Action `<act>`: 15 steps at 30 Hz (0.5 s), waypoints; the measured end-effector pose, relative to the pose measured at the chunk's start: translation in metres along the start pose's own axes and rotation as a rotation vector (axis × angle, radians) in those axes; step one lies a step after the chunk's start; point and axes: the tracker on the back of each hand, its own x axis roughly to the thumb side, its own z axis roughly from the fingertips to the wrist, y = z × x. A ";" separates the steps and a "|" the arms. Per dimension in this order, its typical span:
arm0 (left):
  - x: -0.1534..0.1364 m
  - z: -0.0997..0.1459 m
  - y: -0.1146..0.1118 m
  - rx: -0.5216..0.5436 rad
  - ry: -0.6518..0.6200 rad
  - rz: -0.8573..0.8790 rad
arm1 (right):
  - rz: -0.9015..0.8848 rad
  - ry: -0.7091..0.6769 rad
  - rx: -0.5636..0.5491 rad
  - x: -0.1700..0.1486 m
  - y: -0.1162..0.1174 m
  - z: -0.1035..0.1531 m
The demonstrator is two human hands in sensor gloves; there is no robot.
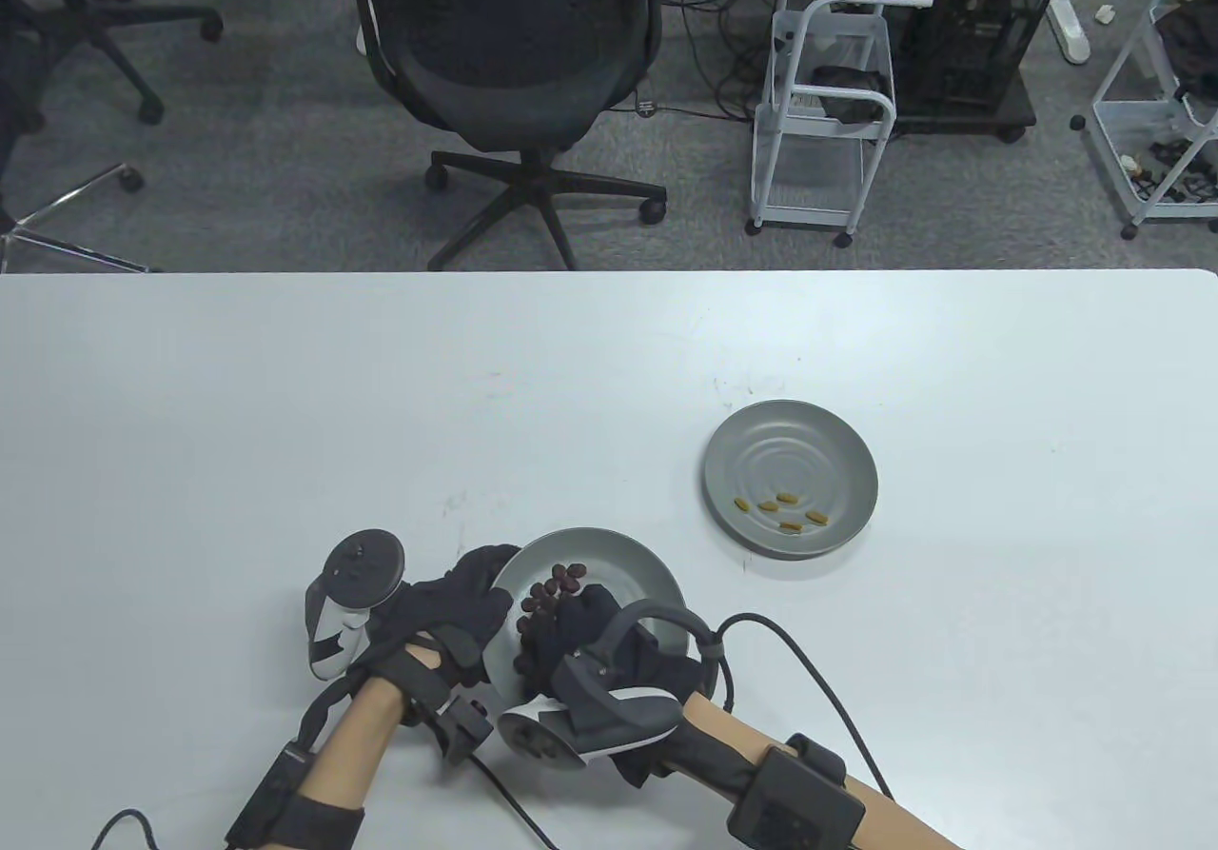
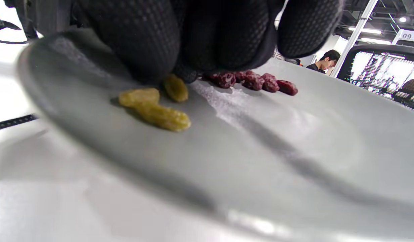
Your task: Pick raisins with hand pinch into plate
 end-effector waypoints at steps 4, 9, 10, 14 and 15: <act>0.001 0.000 0.001 0.001 -0.005 0.012 | -0.061 0.040 -0.018 -0.012 -0.011 0.004; 0.001 0.000 0.001 -0.002 -0.004 0.012 | -0.074 0.068 0.053 -0.017 -0.014 0.006; 0.001 0.000 0.001 -0.003 -0.005 0.010 | -0.070 0.067 0.061 -0.017 -0.012 0.005; 0.002 0.000 0.001 -0.004 -0.010 0.012 | -0.019 0.050 0.061 -0.008 -0.005 0.002; 0.002 0.001 0.002 0.003 -0.011 0.009 | 0.005 0.048 0.054 -0.006 -0.005 0.001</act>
